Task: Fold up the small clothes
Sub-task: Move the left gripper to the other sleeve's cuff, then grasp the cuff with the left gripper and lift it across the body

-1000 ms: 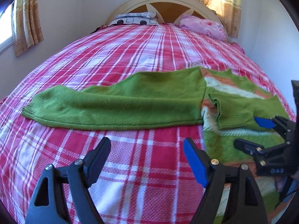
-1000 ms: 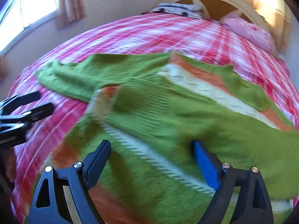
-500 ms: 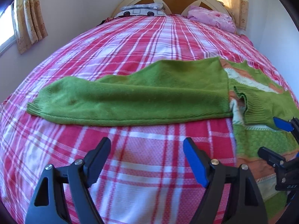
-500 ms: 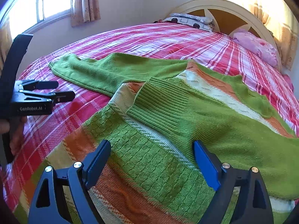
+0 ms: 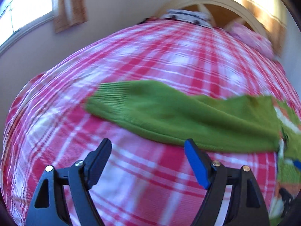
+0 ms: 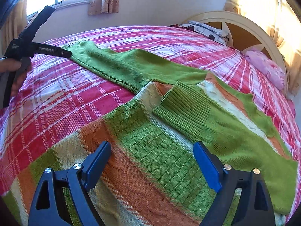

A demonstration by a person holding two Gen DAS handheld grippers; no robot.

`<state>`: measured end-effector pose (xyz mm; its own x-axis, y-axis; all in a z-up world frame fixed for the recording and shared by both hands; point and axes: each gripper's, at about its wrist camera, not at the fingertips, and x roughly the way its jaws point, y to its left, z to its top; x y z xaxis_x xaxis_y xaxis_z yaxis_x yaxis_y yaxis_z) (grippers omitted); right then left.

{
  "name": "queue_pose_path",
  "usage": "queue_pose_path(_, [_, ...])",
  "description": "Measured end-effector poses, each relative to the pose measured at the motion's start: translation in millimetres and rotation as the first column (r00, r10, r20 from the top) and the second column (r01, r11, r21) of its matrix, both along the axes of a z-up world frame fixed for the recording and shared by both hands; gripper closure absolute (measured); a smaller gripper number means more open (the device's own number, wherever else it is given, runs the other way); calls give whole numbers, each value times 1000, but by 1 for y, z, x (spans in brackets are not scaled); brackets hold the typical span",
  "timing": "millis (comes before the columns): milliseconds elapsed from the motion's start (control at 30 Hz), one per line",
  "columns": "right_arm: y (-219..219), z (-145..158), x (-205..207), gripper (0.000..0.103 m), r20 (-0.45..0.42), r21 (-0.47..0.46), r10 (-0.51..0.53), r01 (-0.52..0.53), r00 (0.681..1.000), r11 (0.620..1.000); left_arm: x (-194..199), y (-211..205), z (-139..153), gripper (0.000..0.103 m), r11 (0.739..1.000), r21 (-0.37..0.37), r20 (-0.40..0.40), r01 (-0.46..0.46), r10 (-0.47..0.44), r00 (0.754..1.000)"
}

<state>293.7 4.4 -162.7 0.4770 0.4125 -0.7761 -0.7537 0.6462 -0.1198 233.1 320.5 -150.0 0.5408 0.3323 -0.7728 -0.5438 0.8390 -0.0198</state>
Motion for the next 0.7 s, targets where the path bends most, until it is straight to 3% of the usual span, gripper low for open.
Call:
queue_pose_path(200, [0,-1,0,13,-4,2,-2,2,1000,1000,-7,47,-7,21,990,-80,32,-117,120,992])
queue_pose_path(467, [1,-2,1,13,-3,1,-4,4,1000,1000,1,74,-20,26,958,-221,91,-182,206,974])
queue_pose_path(567, [1,-2,1,13,-5,2,-3,3,1000,1000,6,75,-20,29,961,-209,120,-184,212,970])
queue_pose_path(667, [1,-2,1,13,-6,4,-4,4,1000,1000,13,79,-21,41,961,-210,144,-179,212,967])
queue_pose_path(700, [1,-2,2,13,-7,5,-4,4,1000,1000,14,81,-21,55,960,-218,150,-174,210,966])
